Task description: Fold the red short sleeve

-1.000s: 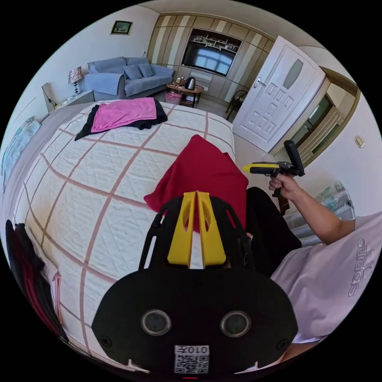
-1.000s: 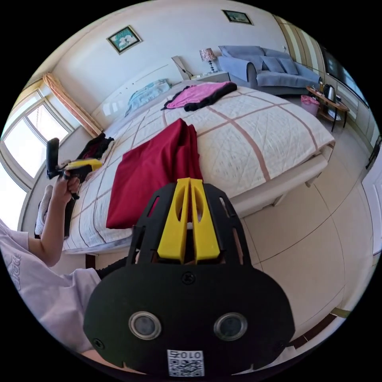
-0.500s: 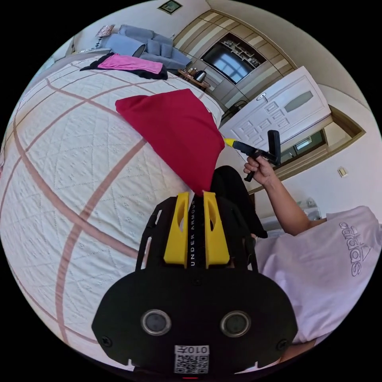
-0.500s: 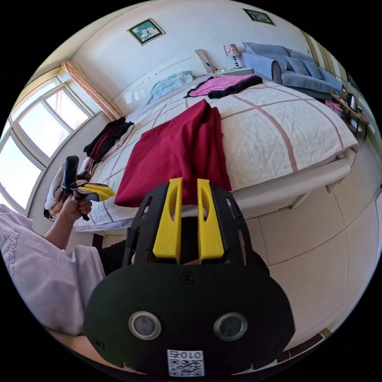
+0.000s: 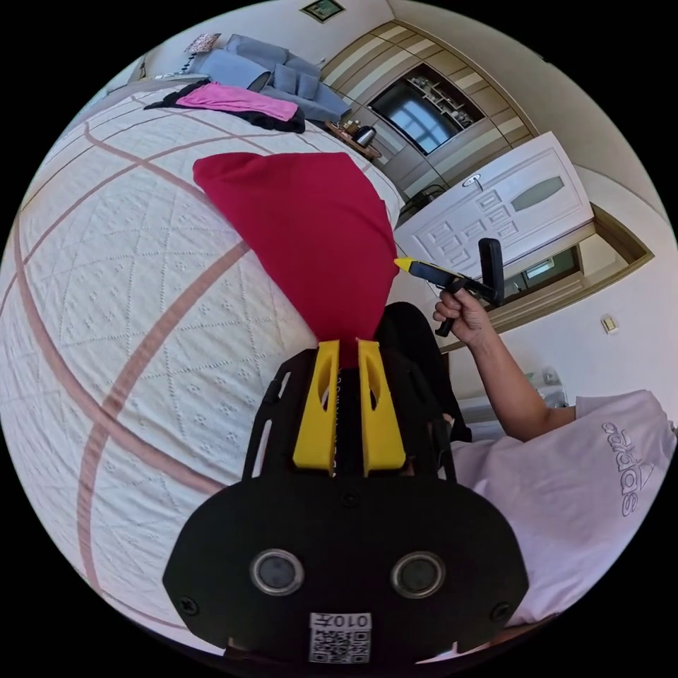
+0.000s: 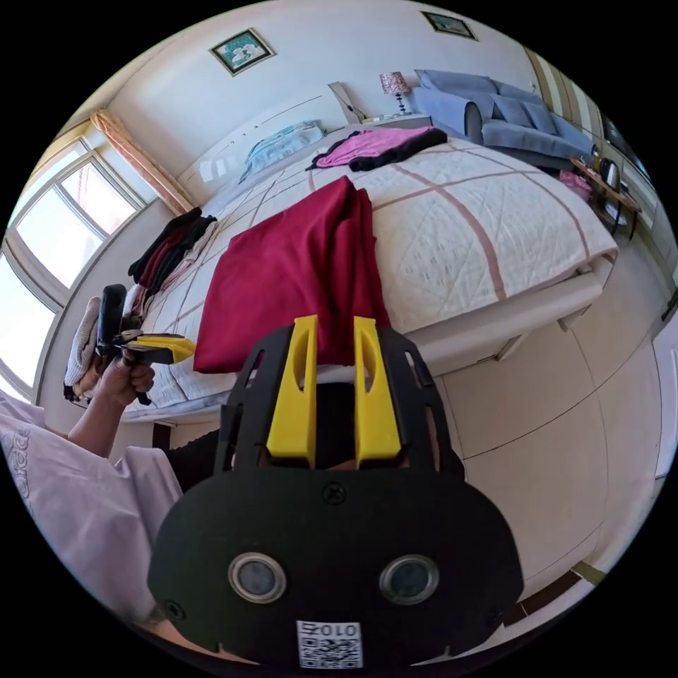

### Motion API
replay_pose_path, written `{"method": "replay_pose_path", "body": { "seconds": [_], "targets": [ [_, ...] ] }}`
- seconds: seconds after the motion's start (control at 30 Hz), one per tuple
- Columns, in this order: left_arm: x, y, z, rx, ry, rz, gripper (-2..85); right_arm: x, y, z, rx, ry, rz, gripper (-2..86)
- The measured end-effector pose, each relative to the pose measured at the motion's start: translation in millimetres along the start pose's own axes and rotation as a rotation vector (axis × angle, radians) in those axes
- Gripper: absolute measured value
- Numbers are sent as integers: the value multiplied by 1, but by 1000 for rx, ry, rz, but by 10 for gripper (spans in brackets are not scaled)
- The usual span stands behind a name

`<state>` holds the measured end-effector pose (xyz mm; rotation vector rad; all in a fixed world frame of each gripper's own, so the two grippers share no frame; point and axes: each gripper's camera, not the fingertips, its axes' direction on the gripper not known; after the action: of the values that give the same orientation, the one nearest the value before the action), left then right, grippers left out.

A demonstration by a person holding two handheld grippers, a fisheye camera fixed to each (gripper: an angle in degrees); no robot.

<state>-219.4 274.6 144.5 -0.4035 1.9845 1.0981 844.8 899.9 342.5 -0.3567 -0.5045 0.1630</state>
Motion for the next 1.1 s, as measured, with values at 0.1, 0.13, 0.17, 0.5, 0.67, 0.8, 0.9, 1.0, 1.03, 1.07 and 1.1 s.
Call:
{"method": "replay_pose_path", "body": {
  "seconds": [0.1,0.13,0.17,0.5,0.67,0.8,0.9,1.0,1.03,1.07,1.1],
  "targets": [
    [-6,13,-13,45,-25,-20,77,-3,15,-25,104,74,37,77],
    [-12,16,-11,45,21,-37,84,-4,22,-32,140,32,48,74],
    [-15,17,-8,39,42,-43,87,-5,30,-38,169,-21,47,73],
    [-61,44,14,91,286,-235,115,28,61,-30,110,-228,113,104],
    [-72,75,5,143,252,-324,117,39,61,-25,132,-285,93,96],
    [-88,86,2,184,308,-401,117,47,54,-23,135,-300,58,91],
    [-95,92,5,188,327,-448,116,59,51,-25,160,-318,48,90],
    [-97,94,18,138,351,-481,114,75,51,-25,176,-338,56,89],
    [-97,97,23,124,346,-490,110,81,50,-23,173,-346,61,90],
    [-98,99,24,135,342,-499,107,88,50,-21,167,-354,69,92],
    [-102,103,23,176,342,-520,101,92,49,-20,165,-361,72,93]
  ]
}}
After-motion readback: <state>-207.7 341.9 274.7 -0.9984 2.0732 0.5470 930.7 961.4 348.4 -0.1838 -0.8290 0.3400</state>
